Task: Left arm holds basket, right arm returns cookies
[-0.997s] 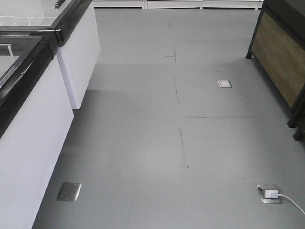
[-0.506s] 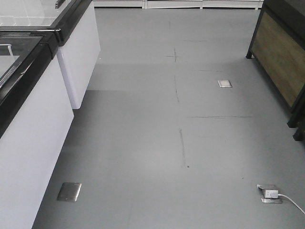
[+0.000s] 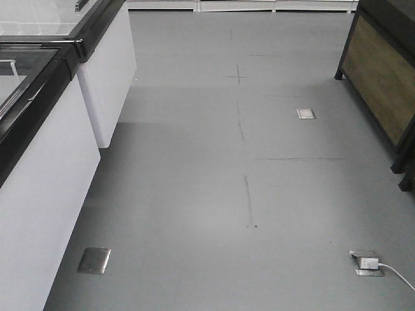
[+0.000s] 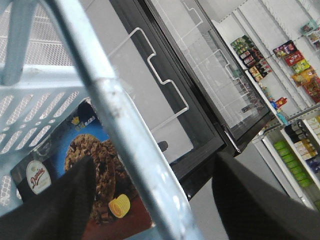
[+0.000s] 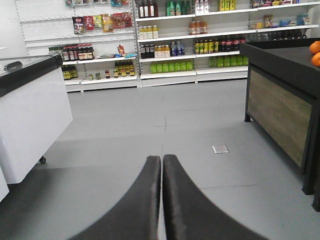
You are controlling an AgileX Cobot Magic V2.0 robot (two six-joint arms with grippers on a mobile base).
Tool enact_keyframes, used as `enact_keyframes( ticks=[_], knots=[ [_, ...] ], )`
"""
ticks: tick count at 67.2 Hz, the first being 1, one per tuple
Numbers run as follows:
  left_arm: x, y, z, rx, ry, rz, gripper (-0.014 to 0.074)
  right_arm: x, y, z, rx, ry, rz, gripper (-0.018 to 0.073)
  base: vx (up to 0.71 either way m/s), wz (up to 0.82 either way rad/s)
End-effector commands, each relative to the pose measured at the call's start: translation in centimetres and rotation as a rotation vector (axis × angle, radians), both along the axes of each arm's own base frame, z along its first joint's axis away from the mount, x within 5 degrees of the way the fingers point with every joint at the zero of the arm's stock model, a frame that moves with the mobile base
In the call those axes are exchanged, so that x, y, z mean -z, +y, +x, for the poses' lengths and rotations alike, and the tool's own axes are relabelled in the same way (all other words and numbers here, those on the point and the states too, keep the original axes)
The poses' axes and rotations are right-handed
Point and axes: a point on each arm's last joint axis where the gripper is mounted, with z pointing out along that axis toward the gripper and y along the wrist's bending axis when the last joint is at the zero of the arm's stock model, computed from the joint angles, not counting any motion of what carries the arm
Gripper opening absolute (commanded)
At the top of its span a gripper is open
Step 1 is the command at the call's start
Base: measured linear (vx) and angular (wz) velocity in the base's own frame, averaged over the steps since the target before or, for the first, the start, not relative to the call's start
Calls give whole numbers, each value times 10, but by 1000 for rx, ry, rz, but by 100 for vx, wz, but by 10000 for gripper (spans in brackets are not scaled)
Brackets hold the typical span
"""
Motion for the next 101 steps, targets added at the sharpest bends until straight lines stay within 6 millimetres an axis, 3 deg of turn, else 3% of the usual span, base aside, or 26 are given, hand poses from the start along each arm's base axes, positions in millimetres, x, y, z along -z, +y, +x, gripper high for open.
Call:
enact_keyframes(
  ticks=[1,14,28,49,66,101],
  knots=[
    [-23,3,5,-6,-63,59,468,-6,-1,0,12,-72,-14,-8,0,0],
    [-15,4,14,22,-40,2,432,-6,-1,0,12,-72,-14,-8,0,0],
    [-14,1,16,54,-42,-31,322,-6,-1,0,12,-72,-14,-8,0,0],
    [-15,-1,18,81,-85,-60,-7,-6,-1,0,12,-72,-14,-8,0,0],
    [-14,-2,22,97,-111,-76,-8,-6,-1,0,12,-72,-14,-8,0,0],
    [-31,-9,27,199,-292,-100,-7,-6,-1,0,12,-72,-14,-8,0,0]
  ],
)
